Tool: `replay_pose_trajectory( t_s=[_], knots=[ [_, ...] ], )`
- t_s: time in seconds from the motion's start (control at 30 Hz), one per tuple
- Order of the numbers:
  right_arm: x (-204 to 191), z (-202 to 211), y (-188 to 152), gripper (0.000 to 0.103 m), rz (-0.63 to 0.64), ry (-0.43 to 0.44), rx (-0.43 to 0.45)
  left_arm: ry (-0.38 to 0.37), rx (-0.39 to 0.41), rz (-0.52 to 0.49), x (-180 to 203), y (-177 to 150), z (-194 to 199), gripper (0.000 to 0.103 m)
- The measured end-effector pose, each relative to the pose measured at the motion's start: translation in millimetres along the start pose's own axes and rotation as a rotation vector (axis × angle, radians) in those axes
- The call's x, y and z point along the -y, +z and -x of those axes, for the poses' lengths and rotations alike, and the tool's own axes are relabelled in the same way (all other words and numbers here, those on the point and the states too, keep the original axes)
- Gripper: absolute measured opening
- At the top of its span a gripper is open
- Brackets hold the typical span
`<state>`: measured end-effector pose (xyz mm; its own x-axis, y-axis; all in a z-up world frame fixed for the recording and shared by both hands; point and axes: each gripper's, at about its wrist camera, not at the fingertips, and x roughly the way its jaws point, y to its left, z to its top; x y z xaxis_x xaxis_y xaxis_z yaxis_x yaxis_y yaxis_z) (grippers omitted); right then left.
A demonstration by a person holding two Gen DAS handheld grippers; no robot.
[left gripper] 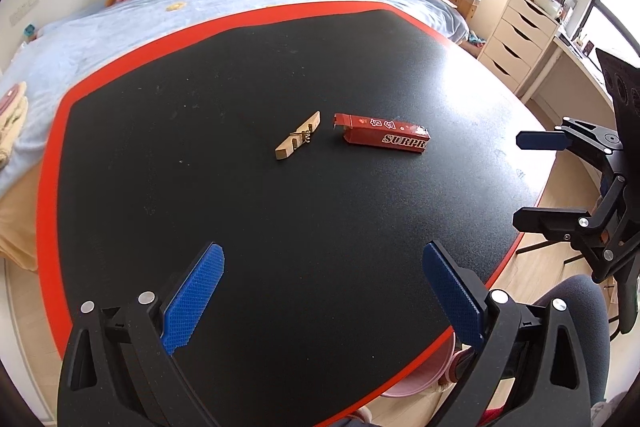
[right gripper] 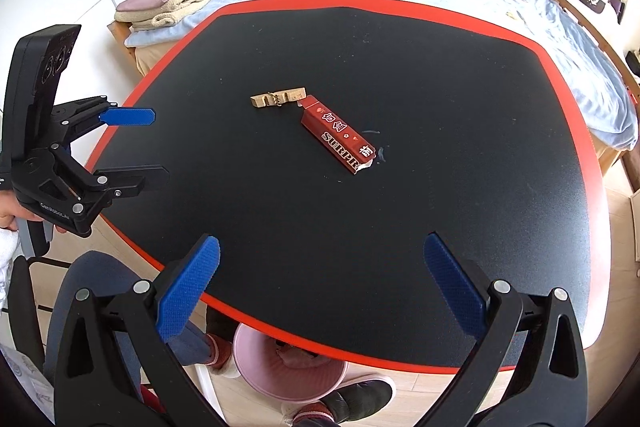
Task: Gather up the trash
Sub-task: 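Move both grippers back over the table toward the clothespin and second red box, then grasp the wooden clothespin with the left gripper while the right gripper grasps the red box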
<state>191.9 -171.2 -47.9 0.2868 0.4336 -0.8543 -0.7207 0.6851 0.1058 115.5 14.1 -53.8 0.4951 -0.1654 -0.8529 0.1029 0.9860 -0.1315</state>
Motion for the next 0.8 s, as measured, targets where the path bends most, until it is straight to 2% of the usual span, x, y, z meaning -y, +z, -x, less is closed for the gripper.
replay_pose_trajectory(
  t_s=[0.33, 0.7, 0.73, 0.8],
  knots=[
    [14, -38, 29, 0.1, 0.043, 0.006, -0.036, -0.008, -0.037, -0.045, -17, 29, -32, 0.095],
    [21, -64, 43, 0.1, 0.081, 0.02, -0.037, -0.012, -0.037, -0.08, -28, 43, -57, 0.095],
    [22, -65, 44, 0.098, 0.085, 0.019, -0.036, -0.014, -0.037, -0.083, -28, 43, -59, 0.095],
    [23, -70, 46, 0.089, 0.09, 0.014, -0.039, -0.018, -0.032, -0.084, -29, 46, -62, 0.095]
  ],
)
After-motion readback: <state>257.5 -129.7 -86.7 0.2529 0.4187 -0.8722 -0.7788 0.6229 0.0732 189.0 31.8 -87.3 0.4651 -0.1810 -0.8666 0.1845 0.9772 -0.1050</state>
